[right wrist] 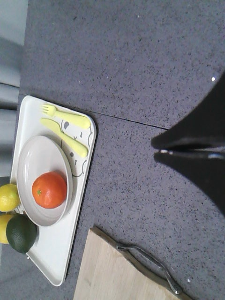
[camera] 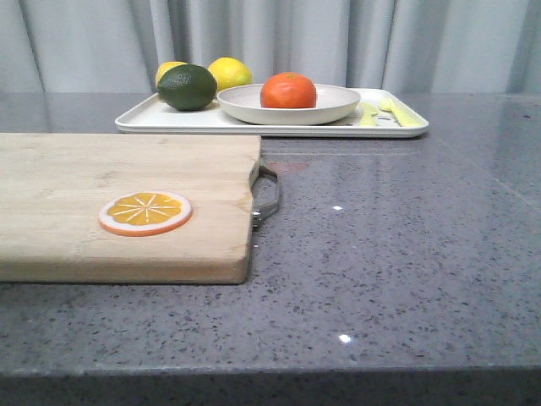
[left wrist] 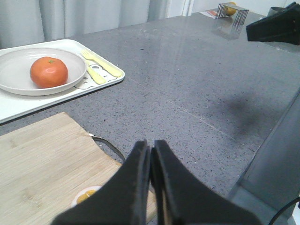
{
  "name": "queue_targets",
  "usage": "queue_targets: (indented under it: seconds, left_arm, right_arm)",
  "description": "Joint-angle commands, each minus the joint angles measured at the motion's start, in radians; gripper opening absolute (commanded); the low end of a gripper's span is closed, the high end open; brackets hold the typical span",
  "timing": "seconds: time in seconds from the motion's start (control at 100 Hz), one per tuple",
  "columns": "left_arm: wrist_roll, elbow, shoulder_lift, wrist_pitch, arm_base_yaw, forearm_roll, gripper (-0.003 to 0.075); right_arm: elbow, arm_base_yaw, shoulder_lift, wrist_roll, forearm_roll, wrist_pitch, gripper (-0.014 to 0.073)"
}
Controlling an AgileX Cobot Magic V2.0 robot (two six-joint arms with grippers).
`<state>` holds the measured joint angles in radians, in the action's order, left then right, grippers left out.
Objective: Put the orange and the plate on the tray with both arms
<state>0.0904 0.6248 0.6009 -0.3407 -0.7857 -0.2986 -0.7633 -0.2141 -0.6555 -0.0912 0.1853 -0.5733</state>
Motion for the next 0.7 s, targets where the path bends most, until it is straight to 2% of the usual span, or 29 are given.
queue_targets:
  seconds: [0.0,0.4,0.69]
  left_arm:
    - [-0.002,-0.001,-0.050,0.080,0.002,-0.016,-0.0020]
    - [-0.002,-0.107,-0.220,0.030,0.002,-0.031,-0.0020]
    - [-0.002,-0.115,-0.230,0.024,0.002,-0.033,-0.0020]
  right_arm:
    - [0.028,0.003,0.071,-0.012,-0.007,0.093,-0.0055]
    - [0.222,0.003,0.357,-0.012,-0.007,0.141,-0.0055]
    - [0.239,0.003,0.394,-0.012,-0.007,0.149,-0.0055]
